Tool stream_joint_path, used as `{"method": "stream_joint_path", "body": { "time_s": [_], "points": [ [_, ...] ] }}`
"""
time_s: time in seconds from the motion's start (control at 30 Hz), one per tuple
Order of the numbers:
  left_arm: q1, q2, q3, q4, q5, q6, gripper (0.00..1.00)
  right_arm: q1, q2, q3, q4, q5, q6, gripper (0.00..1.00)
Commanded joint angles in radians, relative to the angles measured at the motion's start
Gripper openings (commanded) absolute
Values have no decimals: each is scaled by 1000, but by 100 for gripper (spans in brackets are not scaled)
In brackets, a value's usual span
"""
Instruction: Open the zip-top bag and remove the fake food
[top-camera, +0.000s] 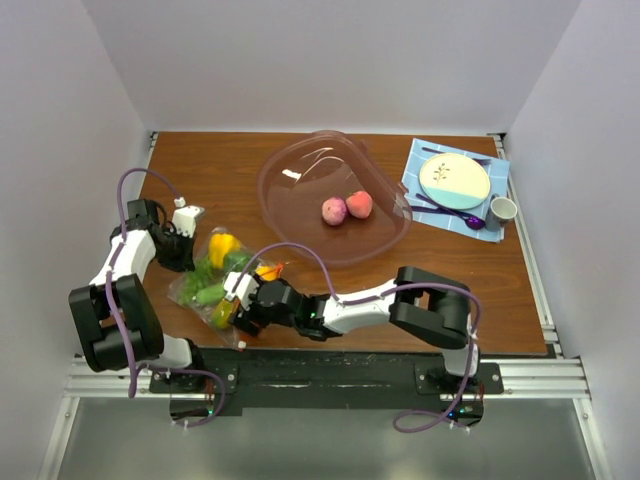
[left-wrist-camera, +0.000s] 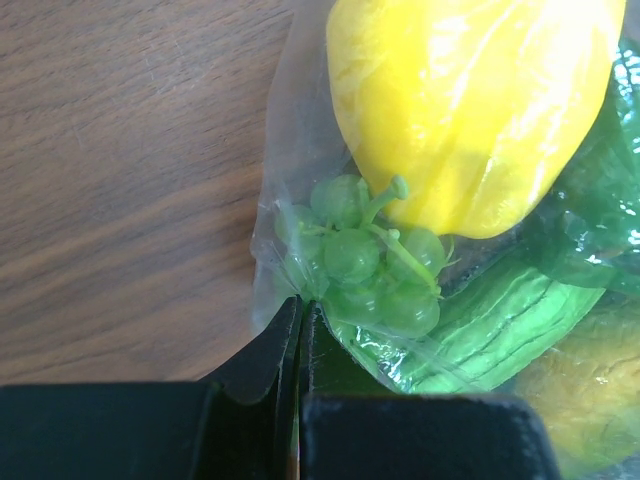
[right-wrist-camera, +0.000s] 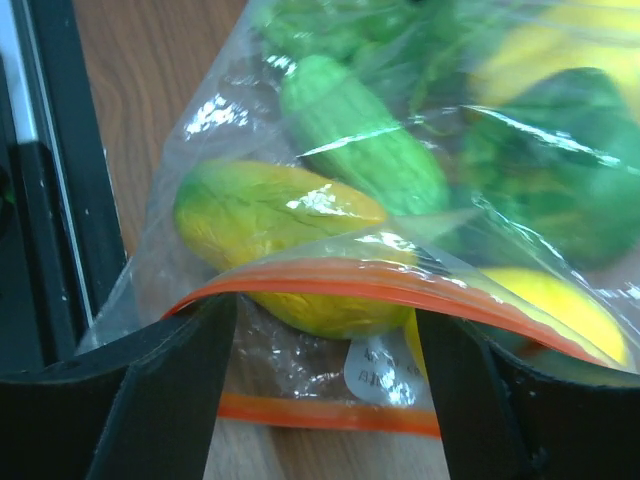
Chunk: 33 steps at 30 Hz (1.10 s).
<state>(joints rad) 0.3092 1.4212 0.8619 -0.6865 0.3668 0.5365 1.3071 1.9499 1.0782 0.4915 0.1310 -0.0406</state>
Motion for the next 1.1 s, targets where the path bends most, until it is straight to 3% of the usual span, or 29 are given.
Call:
{"method": "stream_joint_path", "body": {
  "time_s": [0.0,0.53,0.77,0.87,0.9,1.0,1.07],
  "points": [
    [2,-30,17,-2,21,10,0,4,43,70,47,-103,-140,80],
    [-1,-21,19,-28,52,39,0,29,198,296,-82,-177,-274,84],
    [1,-22,26,-33,47,39,0,31,225,293,-85,-237,-217,75],
    [1,-21,23,-25,37,37,0,32,215,255,-111,-228,-185,51],
    [1,-18,25,-18,32,36,0,29,202,240,-116,-220,-162,34],
    [1,-13,16,13,-5,23,0,30,126,148,-103,-173,-136,1],
    [2,-2,12,31,-37,16,0,29,49,62,-88,-133,-119,0]
  ]
}}
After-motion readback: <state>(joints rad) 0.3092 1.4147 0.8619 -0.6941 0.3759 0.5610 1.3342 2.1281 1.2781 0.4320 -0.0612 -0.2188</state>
